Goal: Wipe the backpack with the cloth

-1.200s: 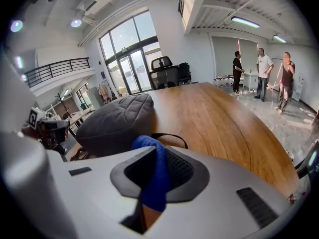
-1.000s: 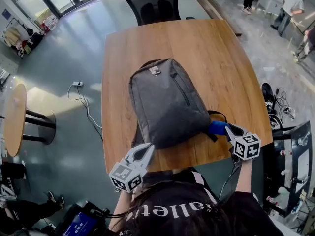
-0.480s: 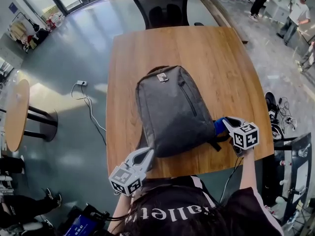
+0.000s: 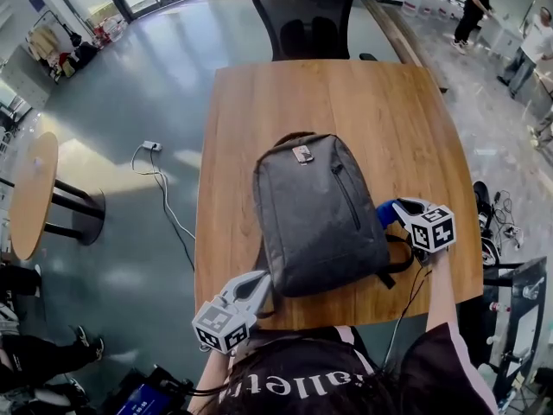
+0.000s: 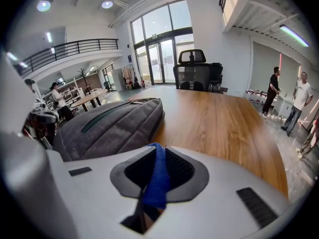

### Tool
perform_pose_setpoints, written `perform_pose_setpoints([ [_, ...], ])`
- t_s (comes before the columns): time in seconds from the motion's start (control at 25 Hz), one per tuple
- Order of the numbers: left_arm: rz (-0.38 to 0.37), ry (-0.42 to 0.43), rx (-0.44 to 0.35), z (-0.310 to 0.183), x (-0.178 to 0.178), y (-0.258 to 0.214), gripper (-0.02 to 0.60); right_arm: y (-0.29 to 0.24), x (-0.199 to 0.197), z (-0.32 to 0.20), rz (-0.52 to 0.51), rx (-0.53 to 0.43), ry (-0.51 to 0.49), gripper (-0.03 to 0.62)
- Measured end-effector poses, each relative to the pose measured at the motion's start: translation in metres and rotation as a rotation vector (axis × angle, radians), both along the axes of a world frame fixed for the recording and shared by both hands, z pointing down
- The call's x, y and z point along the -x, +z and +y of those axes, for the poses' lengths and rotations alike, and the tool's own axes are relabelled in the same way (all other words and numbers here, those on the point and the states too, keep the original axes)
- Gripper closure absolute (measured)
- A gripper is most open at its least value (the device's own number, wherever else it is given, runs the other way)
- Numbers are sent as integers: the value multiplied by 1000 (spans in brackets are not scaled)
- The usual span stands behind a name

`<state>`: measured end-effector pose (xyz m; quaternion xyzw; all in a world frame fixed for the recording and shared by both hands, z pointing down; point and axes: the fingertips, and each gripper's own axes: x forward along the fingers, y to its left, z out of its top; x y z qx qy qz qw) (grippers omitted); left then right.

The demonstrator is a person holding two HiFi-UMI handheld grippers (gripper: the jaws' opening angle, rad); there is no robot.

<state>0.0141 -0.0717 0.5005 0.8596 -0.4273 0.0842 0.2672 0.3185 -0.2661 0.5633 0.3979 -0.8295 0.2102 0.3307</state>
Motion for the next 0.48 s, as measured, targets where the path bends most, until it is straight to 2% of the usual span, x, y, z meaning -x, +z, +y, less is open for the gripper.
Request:
perform_pose_setpoints([
  [0.48,-14,3,52,-6,20,16,580,7,42,-78,87,-12,-123,532],
])
